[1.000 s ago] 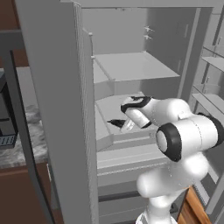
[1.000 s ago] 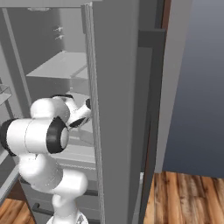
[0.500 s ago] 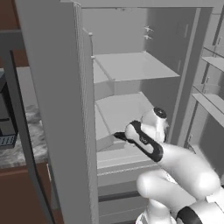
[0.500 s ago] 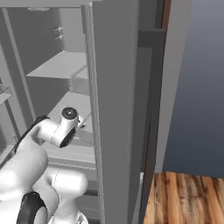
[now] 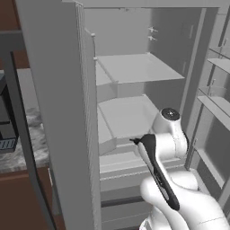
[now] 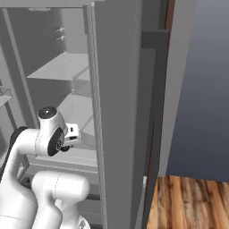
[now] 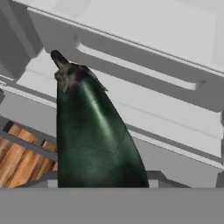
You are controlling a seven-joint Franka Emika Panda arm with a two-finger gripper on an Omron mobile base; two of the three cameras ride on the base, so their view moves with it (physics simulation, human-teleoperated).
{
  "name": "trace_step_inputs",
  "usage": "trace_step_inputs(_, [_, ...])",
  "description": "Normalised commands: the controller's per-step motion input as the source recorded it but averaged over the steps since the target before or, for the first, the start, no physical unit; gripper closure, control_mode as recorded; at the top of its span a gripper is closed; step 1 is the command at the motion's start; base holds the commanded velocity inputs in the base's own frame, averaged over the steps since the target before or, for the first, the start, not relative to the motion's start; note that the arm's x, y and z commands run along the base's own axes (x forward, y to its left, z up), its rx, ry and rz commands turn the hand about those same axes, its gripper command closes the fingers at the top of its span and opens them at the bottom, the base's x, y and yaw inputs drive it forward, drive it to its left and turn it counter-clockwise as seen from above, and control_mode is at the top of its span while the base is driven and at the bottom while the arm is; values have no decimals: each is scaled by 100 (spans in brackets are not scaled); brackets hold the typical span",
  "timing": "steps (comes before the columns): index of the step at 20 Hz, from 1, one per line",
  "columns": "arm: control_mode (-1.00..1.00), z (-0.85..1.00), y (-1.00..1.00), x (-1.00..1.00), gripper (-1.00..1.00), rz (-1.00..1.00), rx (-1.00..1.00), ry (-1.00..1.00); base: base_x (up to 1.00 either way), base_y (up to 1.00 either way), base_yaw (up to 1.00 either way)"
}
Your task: Place the cold items (lime and eggplant) from the fridge in one tupperware on the dining counter. Place the warm items (hot dog and kebab skewer) in the stove area in another tupperware.
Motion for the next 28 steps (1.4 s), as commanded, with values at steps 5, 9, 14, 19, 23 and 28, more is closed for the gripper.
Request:
trace_step_inputs(5, [-100, 10, -49, -89, 100, -47, -1, -7, 0, 0, 0])
trace_step_inputs(9, [-100, 0, -19, -59, 100, -33, 0, -22, 0, 0, 0])
trace_step_inputs(14, [100, 0, -4, -21, 100, -17, 0, -9, -21, -6, -12])
trace_step_inputs(19, [100, 0, 0, 0, 100, 0, 0, 0, -74, -8, -32])
trace_step_inputs(23, [100, 0, 0, 0, 100, 0, 0, 0, -95, 0, -28])
trace_step_inputs(28, [100, 0, 0, 0, 100, 0, 0, 0, -94, -14, -35])
